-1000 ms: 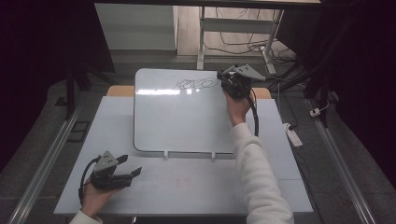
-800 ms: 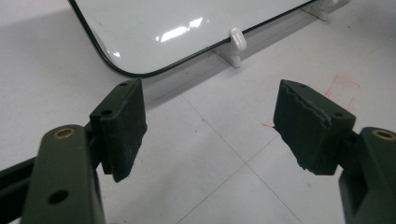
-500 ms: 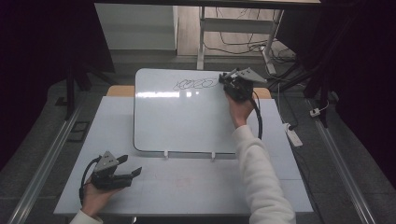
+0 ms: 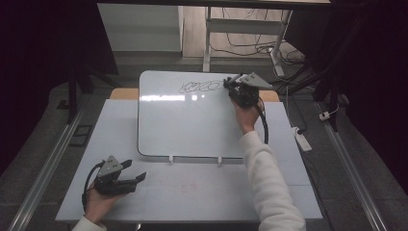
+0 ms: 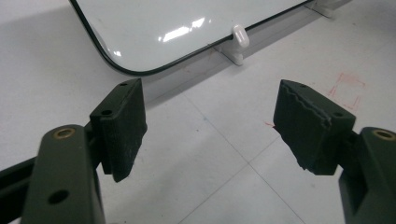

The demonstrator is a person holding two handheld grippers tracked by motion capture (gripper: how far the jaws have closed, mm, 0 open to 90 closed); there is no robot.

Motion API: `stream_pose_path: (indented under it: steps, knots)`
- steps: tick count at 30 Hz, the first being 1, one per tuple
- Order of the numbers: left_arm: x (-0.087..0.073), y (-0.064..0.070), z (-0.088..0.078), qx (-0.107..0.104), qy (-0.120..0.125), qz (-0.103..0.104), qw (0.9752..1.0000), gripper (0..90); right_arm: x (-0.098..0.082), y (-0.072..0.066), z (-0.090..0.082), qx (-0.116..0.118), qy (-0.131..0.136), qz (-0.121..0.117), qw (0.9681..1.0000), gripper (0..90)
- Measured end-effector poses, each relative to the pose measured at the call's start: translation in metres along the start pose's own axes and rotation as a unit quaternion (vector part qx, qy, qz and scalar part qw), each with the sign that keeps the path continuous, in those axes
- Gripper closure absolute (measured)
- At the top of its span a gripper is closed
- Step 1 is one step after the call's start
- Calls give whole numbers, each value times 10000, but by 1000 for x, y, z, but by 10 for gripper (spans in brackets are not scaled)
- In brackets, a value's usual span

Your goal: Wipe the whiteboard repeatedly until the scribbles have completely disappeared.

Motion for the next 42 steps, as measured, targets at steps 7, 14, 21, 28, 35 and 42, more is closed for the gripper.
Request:
stream_pose_path:
  steps: [7, 14, 21, 28, 35, 42]
  knots:
    - [1, -1, 1, 20, 10, -14, 10000, 262, -2, -21, 8, 411, -199, -406, 9981, 779]
    - [1, 0, 1, 37, -2, -16, 10000, 262, 11, -4, 13, 154, 65, 118, 9998, 778]
    - [0, 0, 0, 36, 4, -14, 10000, 262, 11, -16, 17, 44, -28, -157, 9999, 778]
    - [1, 0, 1, 18, 0, 5, 10000, 262, 3, -30, 18, 338, -240, -554, 9976, 778]
    - [1, 0, 0, 21, 22, 15, 10000, 262, 3, -19, 13, 269, -133, -291, 9991, 778]
    - [1, 1, -1, 33, 34, 22, 10000, 262, -2, -12, 5, 120, -14, 2, 9999, 779]
Point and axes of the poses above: each handheld gripper's, and its own axes: z roughly forward along the jaws, x roughly out of its top, y roughly to its right, the point moved 6 cm from there along z, roughly forward along the jaws, and after that the axes turned 5 degrees about -y, right-handed, at the moved point
